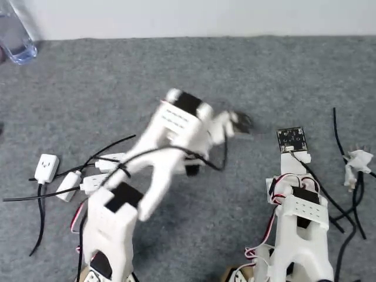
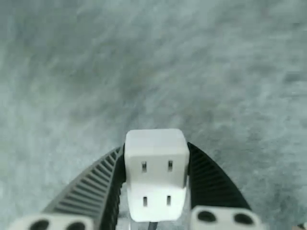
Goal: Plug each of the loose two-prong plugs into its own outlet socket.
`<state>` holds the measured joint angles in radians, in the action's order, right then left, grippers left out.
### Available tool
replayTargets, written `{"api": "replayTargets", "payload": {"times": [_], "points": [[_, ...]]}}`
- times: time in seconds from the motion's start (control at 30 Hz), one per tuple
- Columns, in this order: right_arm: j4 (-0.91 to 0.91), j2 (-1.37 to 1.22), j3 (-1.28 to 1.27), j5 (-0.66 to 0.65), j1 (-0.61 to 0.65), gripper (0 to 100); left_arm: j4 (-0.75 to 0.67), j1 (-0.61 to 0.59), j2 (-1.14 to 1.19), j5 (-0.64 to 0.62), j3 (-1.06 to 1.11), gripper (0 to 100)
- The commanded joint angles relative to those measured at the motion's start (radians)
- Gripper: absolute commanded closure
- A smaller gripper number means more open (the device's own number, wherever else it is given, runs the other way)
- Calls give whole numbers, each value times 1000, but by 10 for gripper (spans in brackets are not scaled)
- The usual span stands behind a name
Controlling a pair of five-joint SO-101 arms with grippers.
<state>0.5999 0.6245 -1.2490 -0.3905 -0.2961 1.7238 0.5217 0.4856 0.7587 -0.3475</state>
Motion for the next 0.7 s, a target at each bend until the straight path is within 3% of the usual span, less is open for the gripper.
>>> {"api": "replayTargets", "payload": {"times": [0.0, 0.2, 0.67], "points": [[-21, 12, 14, 2, -51, 699, -18, 107, -72, 77, 76, 894], [-15, 12, 26, 2, -73, 699, -150, 167, -68, 170, 234, 895], [-18, 12, 26, 2, -74, 699, -262, 60, -68, 178, 257, 894]]}}
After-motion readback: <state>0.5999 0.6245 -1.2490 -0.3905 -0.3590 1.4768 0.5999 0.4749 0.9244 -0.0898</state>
